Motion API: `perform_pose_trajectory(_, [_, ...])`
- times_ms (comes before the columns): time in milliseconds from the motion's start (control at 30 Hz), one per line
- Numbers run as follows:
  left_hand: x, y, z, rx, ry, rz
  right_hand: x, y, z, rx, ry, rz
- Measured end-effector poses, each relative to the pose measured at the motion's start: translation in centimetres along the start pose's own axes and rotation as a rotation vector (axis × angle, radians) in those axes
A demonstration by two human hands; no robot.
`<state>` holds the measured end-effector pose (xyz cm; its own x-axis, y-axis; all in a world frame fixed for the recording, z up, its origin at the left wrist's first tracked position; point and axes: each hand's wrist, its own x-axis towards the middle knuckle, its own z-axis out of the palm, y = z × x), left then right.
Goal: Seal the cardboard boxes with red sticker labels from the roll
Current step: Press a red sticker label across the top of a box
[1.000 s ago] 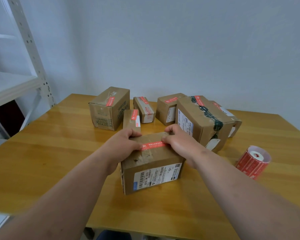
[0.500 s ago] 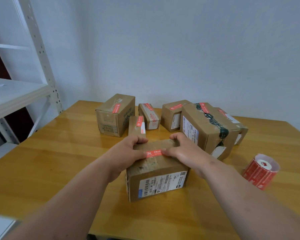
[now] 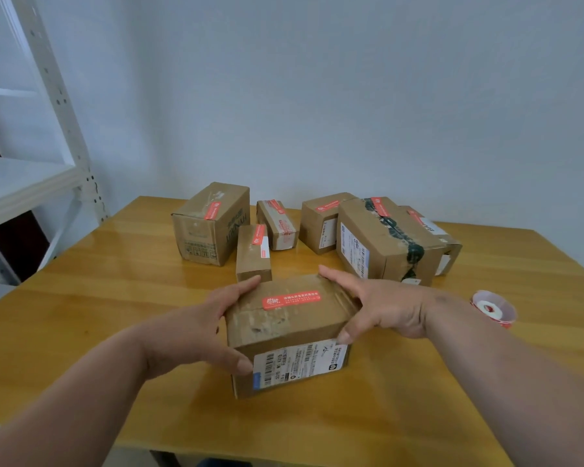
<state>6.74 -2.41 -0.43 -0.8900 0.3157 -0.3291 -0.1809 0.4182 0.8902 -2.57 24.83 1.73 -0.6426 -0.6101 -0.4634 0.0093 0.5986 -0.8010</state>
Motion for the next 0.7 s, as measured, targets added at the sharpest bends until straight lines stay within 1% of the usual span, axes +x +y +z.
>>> perform_pose_trajectory(67, [0.1, 0.5, 0.0, 0.009, 0.107, 0.004, 0.2, -0.2, 0.1, 0.060, 0.072, -0.017])
perform_pose_trajectory(133, [0.3, 0.6, -0.4, -0.160, 0.200, 0.009, 0.5, -0.2, 0.2, 0.129, 0.144, -0.014])
perform_pose_trajectory(167, [0.5, 0.5, -0.7, -0.258, 0.259, -0.023, 0.6, -0.3, 0.3, 0.195, 0.167, 0.001])
perform_pose_trajectory(233, [1.0, 0.3, -1.0, -0.405, 0.366, -0.187, 0.6, -0.3, 0.3, 0.364, 0.194, 0.030])
perform_pose_trajectory(267, [1.3, 0.2, -1.1, -0.426, 0.391, -0.275, 0.6, -0.3, 0.3, 0.423, 0.187, 0.023])
perform_pose_trajectory(367, [2.0, -0.3, -1.1, -0.435, 0.384, -0.421, -0.2, -0.4, 0.6, 0.433, 0.081, -0.019])
perform_pose_trajectory(433, [2.1, -0.4, -1.0, -0.438, 0.384, -0.480, -0.7, -0.2, 0.6, 0.386, -0.020, -0.030])
perform_pose_trajectory(500, [2.2, -0.5, -1.2, -0.434, 0.375, -0.498, -0.9, 0.0, 0.5, 0.341, -0.062, -0.013])
perform_pose_trajectory(633, [2.0, -0.9, -1.5, -0.412, 0.313, -0.477, -0.7, -0.4, 0.6, 0.269, 0.063, 0.120])
perform_pose_trajectory(700, [1.7, -0.8, -1.4, -0.348, 0.336, -0.469, -0.5, -0.4, 0.6, 0.276, 0.090, 0.171])
